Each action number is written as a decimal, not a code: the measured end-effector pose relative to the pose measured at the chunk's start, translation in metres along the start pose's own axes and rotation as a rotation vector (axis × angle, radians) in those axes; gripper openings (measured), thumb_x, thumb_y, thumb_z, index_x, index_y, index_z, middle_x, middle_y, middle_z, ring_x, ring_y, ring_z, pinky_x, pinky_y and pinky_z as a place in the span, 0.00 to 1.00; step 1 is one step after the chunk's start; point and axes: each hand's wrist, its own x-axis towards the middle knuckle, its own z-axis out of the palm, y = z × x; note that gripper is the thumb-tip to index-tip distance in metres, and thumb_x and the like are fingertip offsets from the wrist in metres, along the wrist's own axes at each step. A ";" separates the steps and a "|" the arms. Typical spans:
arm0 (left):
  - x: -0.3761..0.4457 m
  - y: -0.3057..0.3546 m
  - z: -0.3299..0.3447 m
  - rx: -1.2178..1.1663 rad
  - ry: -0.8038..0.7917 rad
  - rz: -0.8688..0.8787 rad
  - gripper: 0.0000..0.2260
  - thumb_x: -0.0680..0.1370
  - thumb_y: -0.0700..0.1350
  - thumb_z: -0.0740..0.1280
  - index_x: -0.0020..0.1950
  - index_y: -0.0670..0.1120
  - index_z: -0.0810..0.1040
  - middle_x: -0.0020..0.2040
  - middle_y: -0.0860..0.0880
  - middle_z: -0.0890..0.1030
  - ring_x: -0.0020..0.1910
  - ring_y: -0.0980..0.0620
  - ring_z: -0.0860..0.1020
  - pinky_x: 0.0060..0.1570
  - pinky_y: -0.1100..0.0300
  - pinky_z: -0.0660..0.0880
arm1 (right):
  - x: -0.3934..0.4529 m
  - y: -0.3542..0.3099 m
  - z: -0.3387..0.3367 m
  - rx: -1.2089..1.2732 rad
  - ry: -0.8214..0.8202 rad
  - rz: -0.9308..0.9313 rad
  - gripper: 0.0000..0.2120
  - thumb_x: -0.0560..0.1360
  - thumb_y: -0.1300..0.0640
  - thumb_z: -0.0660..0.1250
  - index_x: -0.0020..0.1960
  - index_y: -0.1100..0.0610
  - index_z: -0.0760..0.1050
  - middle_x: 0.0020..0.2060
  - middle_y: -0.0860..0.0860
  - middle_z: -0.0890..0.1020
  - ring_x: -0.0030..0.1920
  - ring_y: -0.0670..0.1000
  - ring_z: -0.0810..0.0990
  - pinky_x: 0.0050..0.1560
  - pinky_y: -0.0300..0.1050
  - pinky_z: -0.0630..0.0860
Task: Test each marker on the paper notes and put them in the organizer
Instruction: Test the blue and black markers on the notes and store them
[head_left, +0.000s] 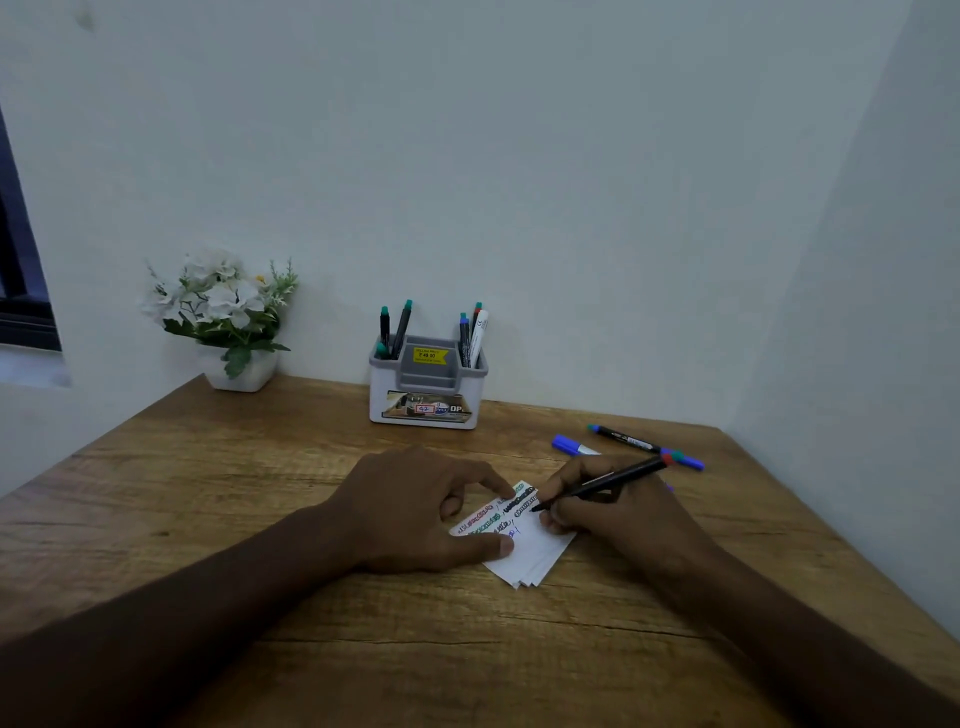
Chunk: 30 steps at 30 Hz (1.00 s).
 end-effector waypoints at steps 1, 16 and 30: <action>0.000 0.000 0.000 -0.001 0.002 0.003 0.31 0.69 0.82 0.57 0.69 0.72 0.71 0.34 0.60 0.77 0.39 0.62 0.77 0.33 0.62 0.66 | 0.000 0.000 0.000 -0.042 0.020 -0.020 0.08 0.74 0.63 0.77 0.44 0.50 0.89 0.45 0.45 0.91 0.48 0.42 0.89 0.53 0.39 0.84; 0.003 -0.001 -0.003 0.008 -0.007 0.006 0.32 0.70 0.82 0.58 0.69 0.71 0.72 0.33 0.60 0.77 0.42 0.67 0.75 0.32 0.62 0.65 | 0.008 0.007 0.002 -0.208 0.006 -0.159 0.06 0.74 0.59 0.78 0.45 0.48 0.88 0.45 0.36 0.89 0.50 0.36 0.86 0.45 0.29 0.81; 0.005 -0.003 0.001 0.001 -0.003 0.007 0.32 0.70 0.82 0.58 0.70 0.71 0.72 0.33 0.60 0.77 0.40 0.65 0.76 0.32 0.63 0.63 | 0.008 0.009 -0.002 -0.215 0.048 -0.168 0.05 0.74 0.59 0.78 0.44 0.49 0.88 0.43 0.36 0.89 0.47 0.36 0.86 0.41 0.27 0.79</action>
